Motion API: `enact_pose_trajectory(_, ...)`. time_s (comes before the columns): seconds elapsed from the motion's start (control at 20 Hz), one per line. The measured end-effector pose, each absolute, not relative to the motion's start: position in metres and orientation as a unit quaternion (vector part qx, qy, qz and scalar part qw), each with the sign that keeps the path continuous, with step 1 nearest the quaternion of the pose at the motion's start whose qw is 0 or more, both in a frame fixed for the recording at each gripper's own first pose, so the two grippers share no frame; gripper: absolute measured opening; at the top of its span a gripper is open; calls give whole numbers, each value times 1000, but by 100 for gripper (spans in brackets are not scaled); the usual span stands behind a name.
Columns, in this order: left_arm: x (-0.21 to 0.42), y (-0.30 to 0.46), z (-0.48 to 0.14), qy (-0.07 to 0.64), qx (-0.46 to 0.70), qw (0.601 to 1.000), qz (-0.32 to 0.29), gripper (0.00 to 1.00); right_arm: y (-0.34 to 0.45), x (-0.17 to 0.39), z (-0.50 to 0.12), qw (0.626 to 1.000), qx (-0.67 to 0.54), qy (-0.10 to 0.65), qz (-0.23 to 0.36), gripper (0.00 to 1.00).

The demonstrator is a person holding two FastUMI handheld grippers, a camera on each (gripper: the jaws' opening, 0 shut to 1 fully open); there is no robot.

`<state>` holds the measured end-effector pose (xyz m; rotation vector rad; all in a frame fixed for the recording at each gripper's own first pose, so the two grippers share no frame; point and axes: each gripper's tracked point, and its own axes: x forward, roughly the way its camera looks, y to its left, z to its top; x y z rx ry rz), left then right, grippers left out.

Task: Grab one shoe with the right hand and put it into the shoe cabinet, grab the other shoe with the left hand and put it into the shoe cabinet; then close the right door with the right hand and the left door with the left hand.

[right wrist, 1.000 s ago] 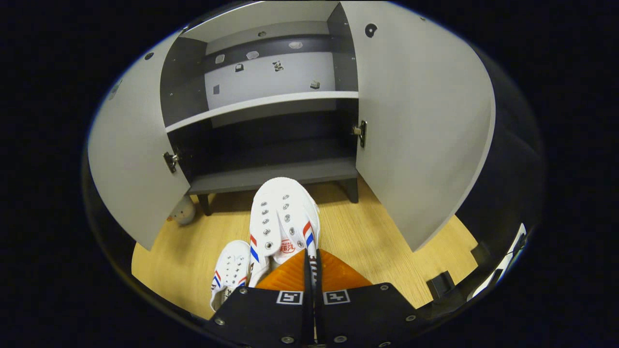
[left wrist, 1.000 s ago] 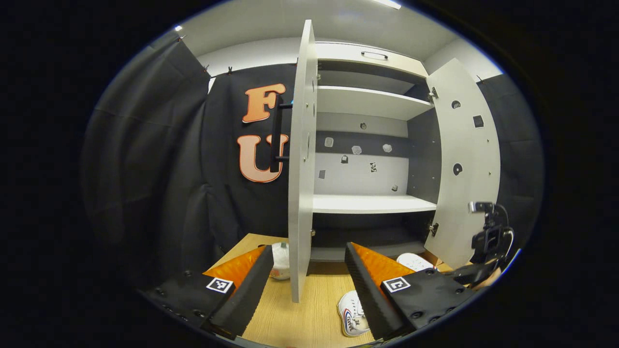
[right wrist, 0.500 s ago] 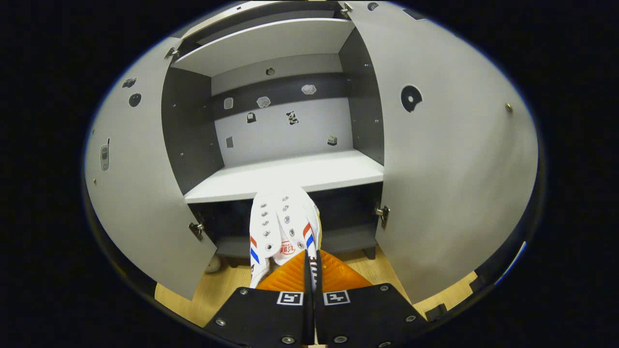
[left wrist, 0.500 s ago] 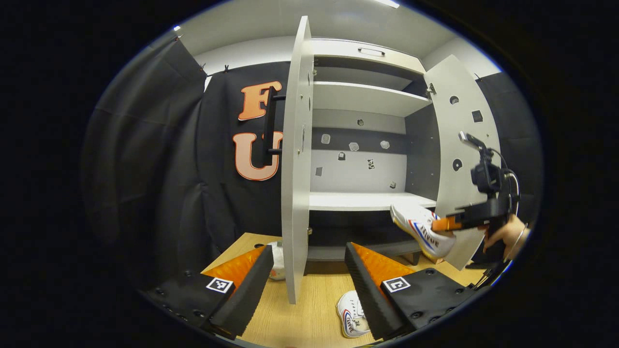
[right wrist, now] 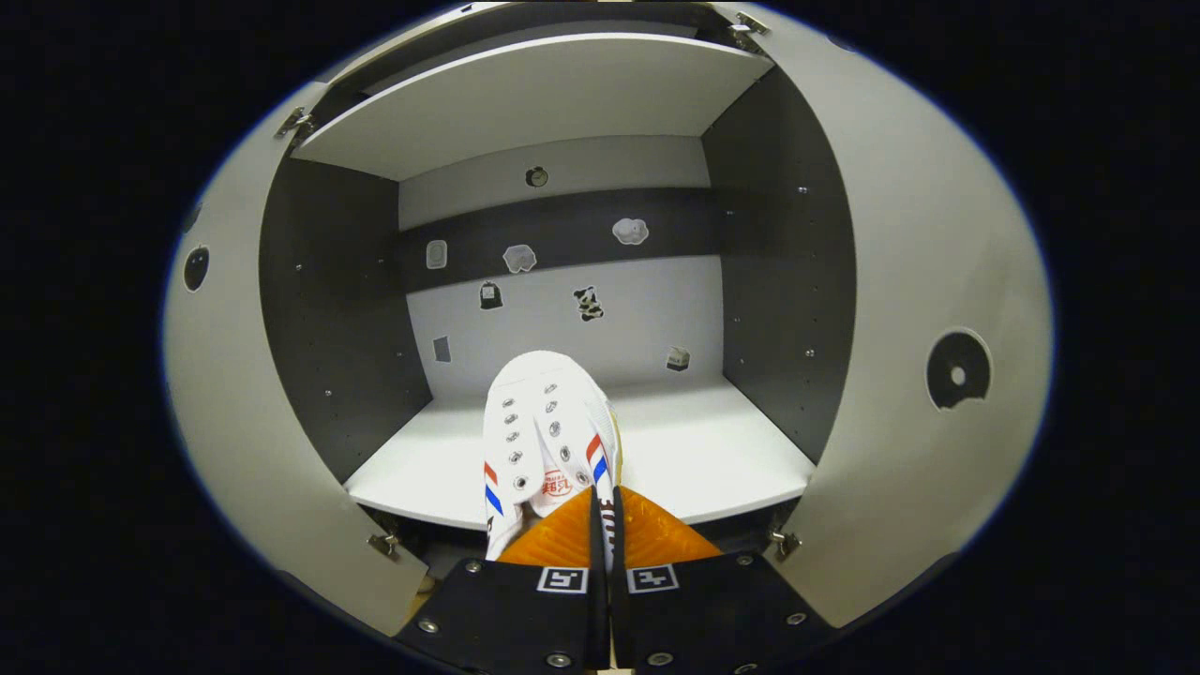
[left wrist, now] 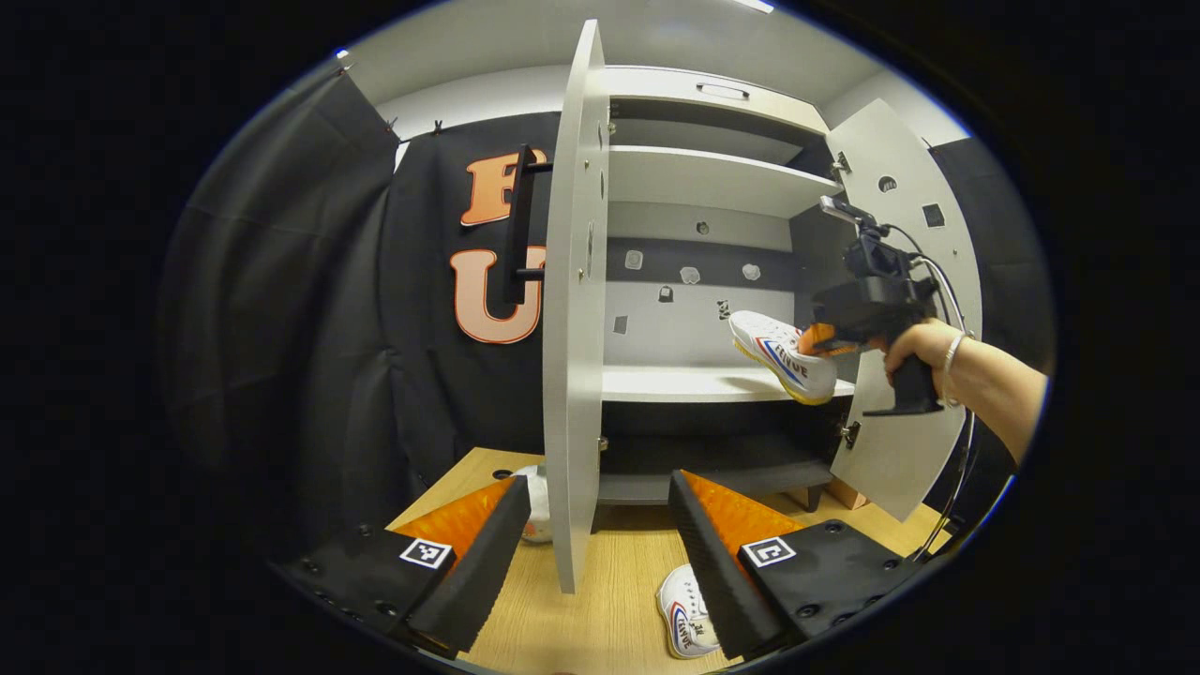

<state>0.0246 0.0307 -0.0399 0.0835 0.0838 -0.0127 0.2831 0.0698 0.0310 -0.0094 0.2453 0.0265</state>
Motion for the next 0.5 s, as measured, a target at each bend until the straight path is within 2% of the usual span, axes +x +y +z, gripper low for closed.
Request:
enact_pose_trajectory(0.25, 33, 38, -44, 44, 43, 998, 4, 97, 73, 348, 44, 992, -20, 124, -1, 0)
enact_pose_trajectory(0.5, 47, 46, -51, 54, 39, 998, 16, 97, 64, 402, 20, 986, -22, 161, -24, 1)
